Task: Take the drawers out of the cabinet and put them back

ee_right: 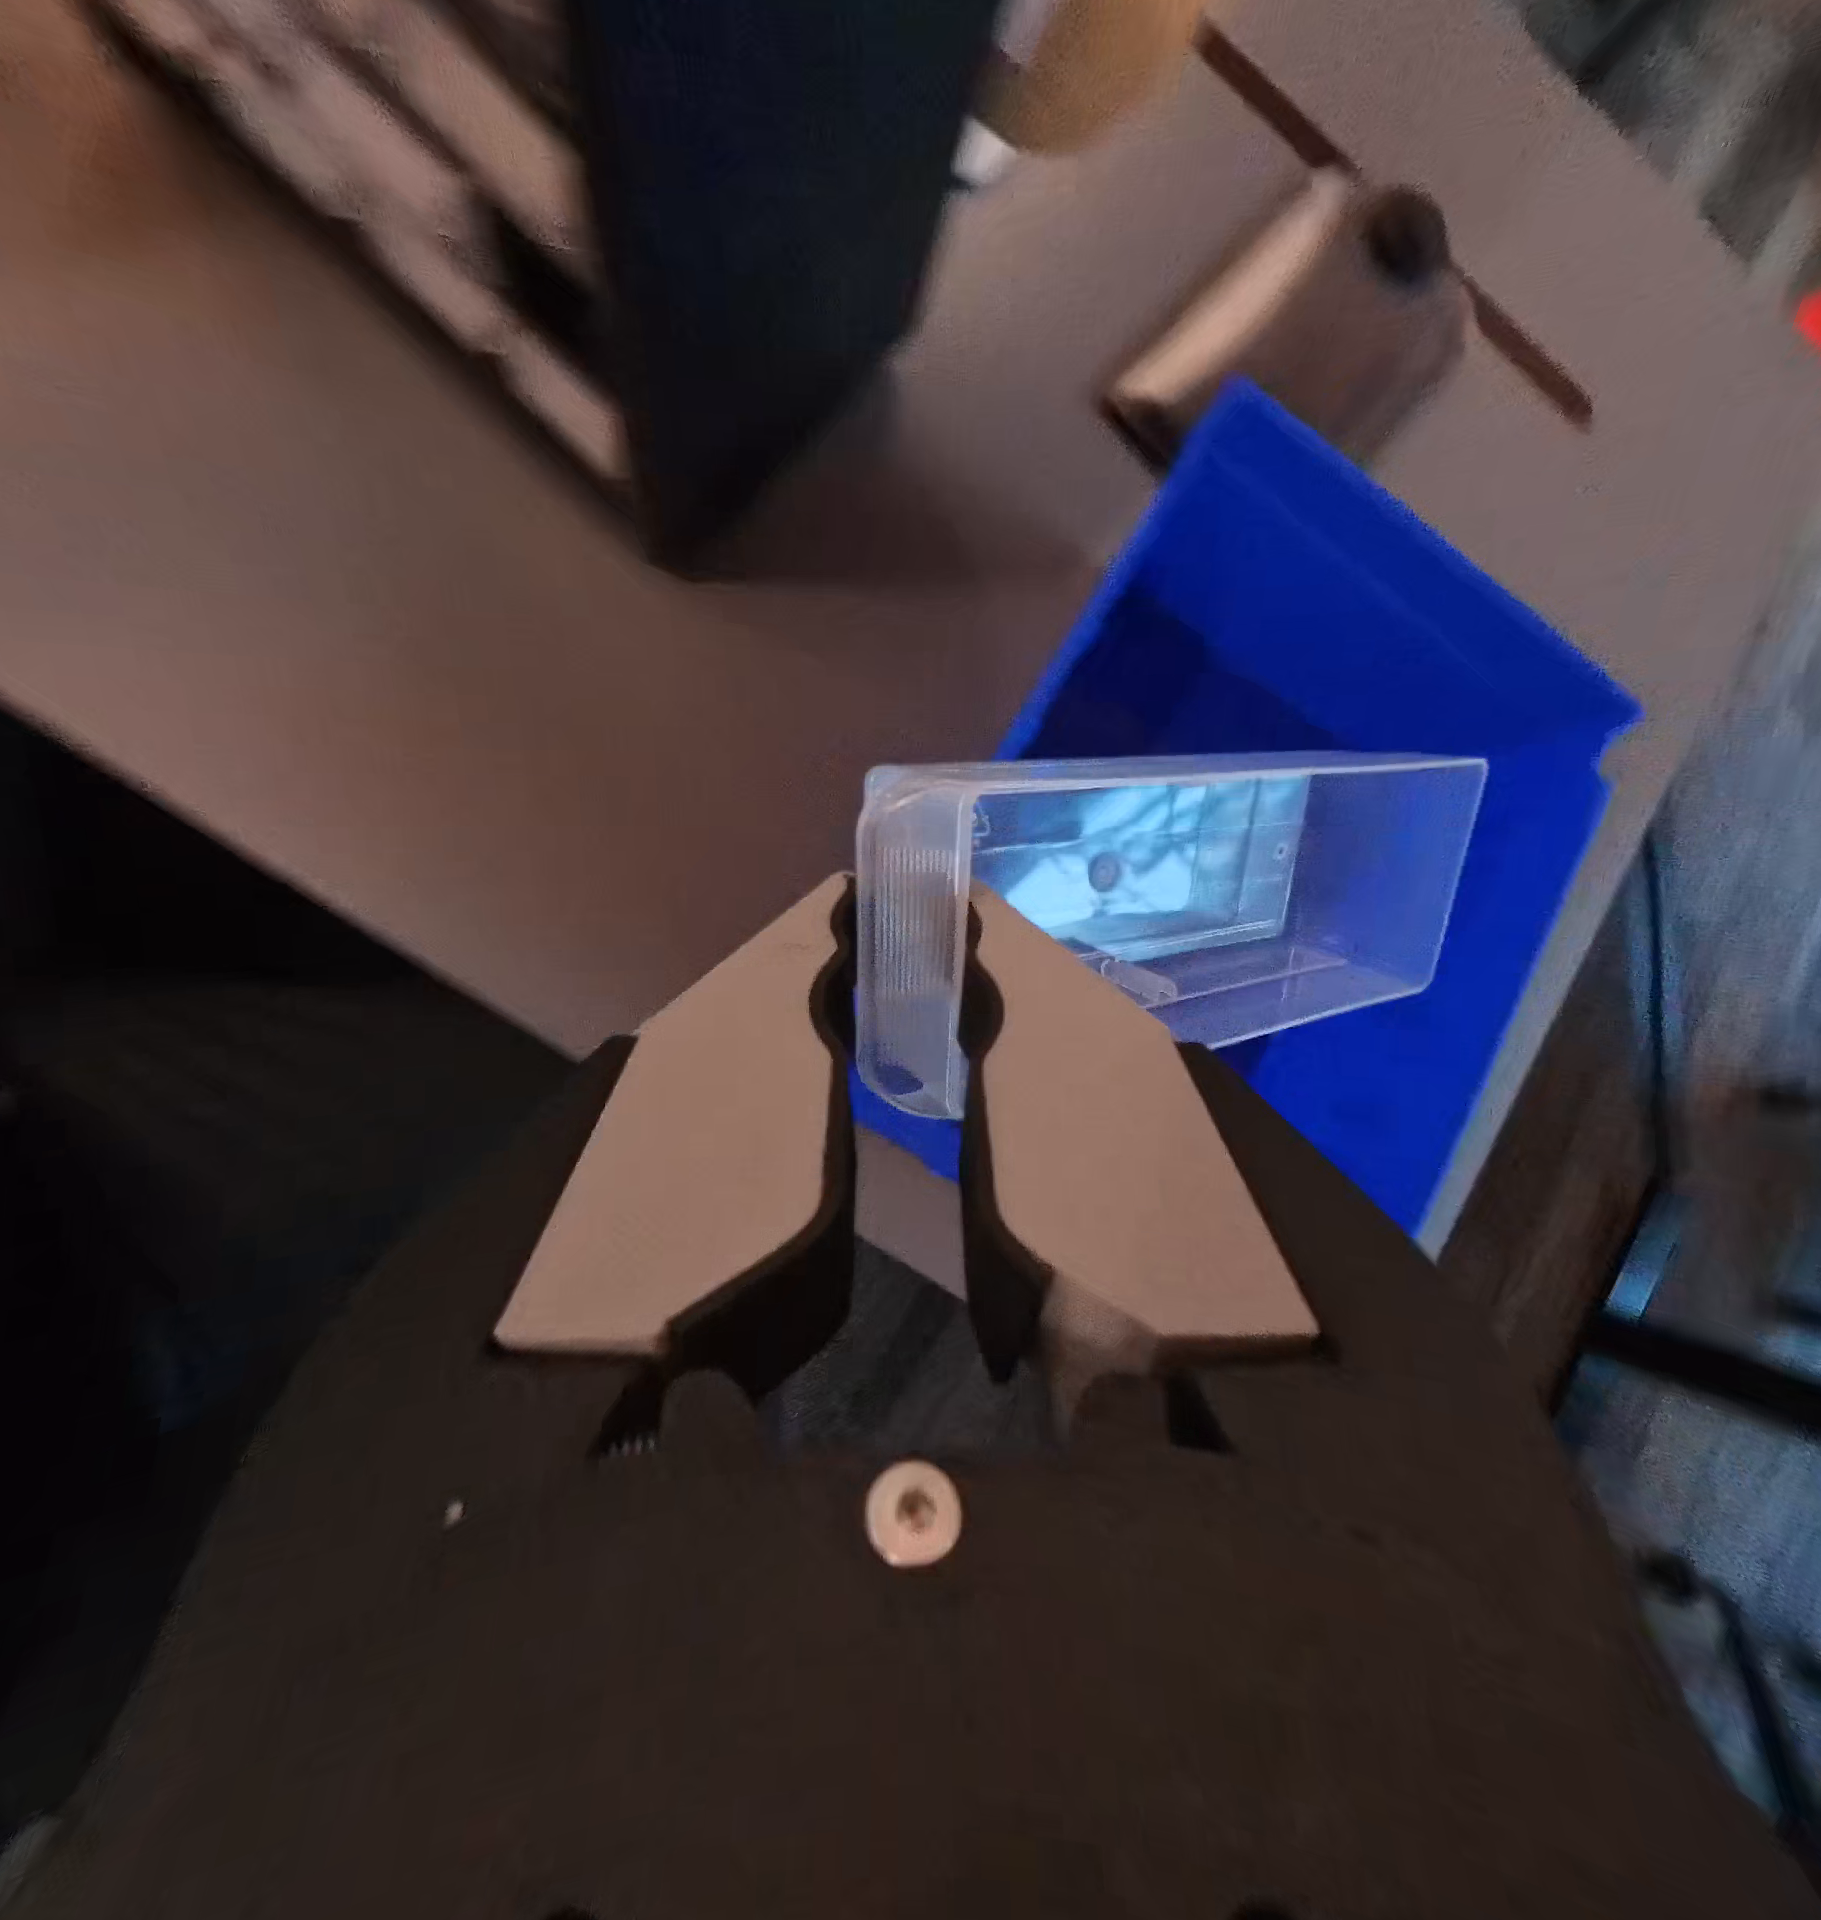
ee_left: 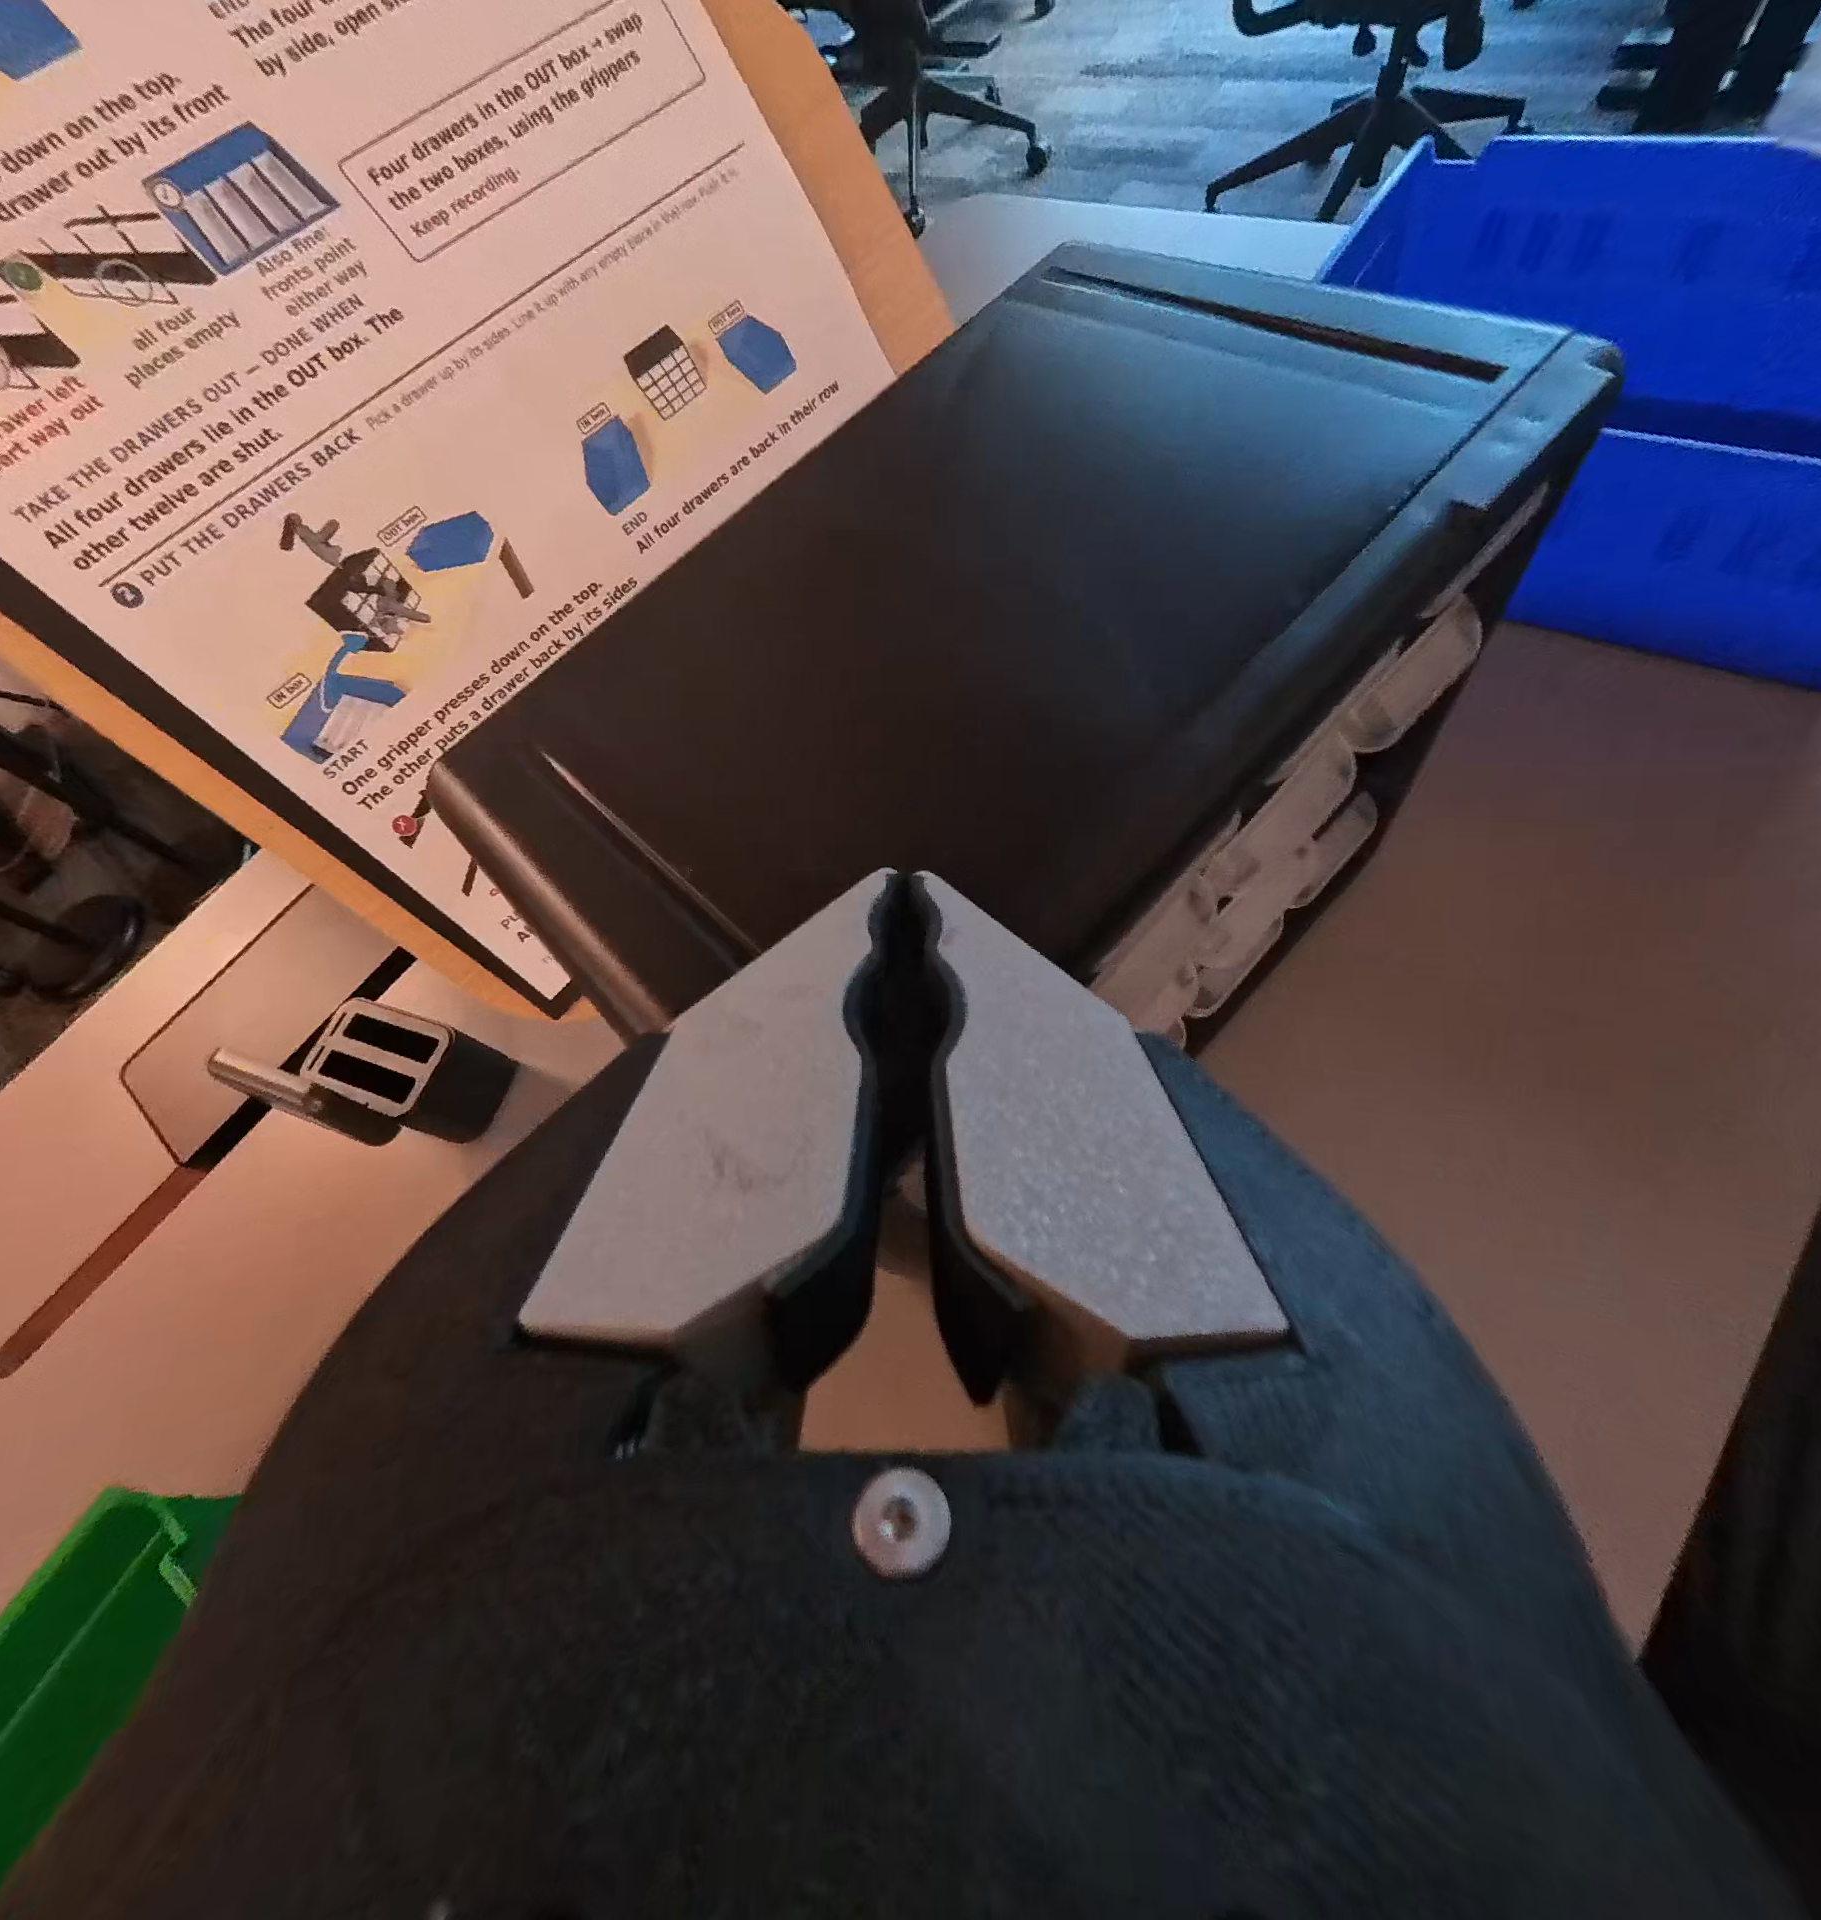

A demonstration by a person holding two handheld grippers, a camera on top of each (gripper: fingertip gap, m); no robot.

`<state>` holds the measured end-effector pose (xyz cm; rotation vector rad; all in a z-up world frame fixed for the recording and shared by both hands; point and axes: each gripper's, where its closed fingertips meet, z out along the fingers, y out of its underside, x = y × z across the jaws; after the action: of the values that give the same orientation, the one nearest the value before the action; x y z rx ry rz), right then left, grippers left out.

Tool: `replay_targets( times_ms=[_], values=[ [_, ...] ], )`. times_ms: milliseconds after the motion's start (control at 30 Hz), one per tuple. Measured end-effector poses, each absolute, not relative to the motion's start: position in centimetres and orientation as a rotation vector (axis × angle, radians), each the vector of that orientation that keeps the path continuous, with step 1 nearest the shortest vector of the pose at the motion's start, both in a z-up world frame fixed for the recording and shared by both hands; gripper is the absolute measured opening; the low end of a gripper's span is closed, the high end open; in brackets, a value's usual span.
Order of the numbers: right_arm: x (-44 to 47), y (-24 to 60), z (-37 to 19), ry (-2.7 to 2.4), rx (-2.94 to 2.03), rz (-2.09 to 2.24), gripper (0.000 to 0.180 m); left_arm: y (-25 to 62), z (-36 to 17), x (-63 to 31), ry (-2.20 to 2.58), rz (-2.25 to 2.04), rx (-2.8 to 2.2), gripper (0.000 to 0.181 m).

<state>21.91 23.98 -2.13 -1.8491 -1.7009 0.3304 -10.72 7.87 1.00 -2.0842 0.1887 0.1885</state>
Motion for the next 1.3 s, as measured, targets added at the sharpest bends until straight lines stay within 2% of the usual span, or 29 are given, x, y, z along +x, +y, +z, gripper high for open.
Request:
replay_targets(
  times_ms=[233,300,433,600,767,900,1067,1200,1267,1300],
  values=[
    [16.7,36.6,-11.2,-1.505,-2.154,0.195,0.015,7.5,1.1,-11.2,0.114,0.236,-2.064,0.000],
    [15.0,37.9,-12.7,-1.501,-2.182,0.229,0.024,6.6,1.3,-12.1,0.079,0.291,-2.067,0.000],
    [13.9,37.9,-11.9,-1.426,-2.158,0.330,0.041,3.7,1.3,-12.5,0.053,0.259,-2.052,0.043],
    [13.9,33.1,-8.0,-1.485,-1.967,0.508,0.035,1.1,-1.4,-14.4,0.047,0.167,-2.133,0.057],
    [13.1,27.0,-6.8,-1.617,-1.818,0.673,0.034,2.1,-5.1,-12.4,0.163,-0.056,-2.223,0.060],
    [13.0,23.9,-8.1,-1.690,-1.785,0.715,0.035,3.3,-6.1,-11.9,0.180,-0.040,-2.240,0.063],
    [13.0,20.4,-10.2,-1.759,-1.753,0.754,0.035,2.8,-6.5,-11.4,0.248,0.119,-2.302,0.050],
    [12.3,17.7,-11.5,-1.795,-1.712,0.787,0.036,1.8,-6.3,-9.3,0.290,0.071,-2.358,0.049],
    [11.5,15.7,-12.0,-1.807,-1.684,0.862,0.034,1.4,-5.5,-8.4,0.288,0.014,-2.383,0.061],
    [10.9,14.5,-12.4,-1.812,-1.675,0.917,0.033,1.3,-4.8,-8.2,0.292,0.020,-2.377,0.061]
  ],
)
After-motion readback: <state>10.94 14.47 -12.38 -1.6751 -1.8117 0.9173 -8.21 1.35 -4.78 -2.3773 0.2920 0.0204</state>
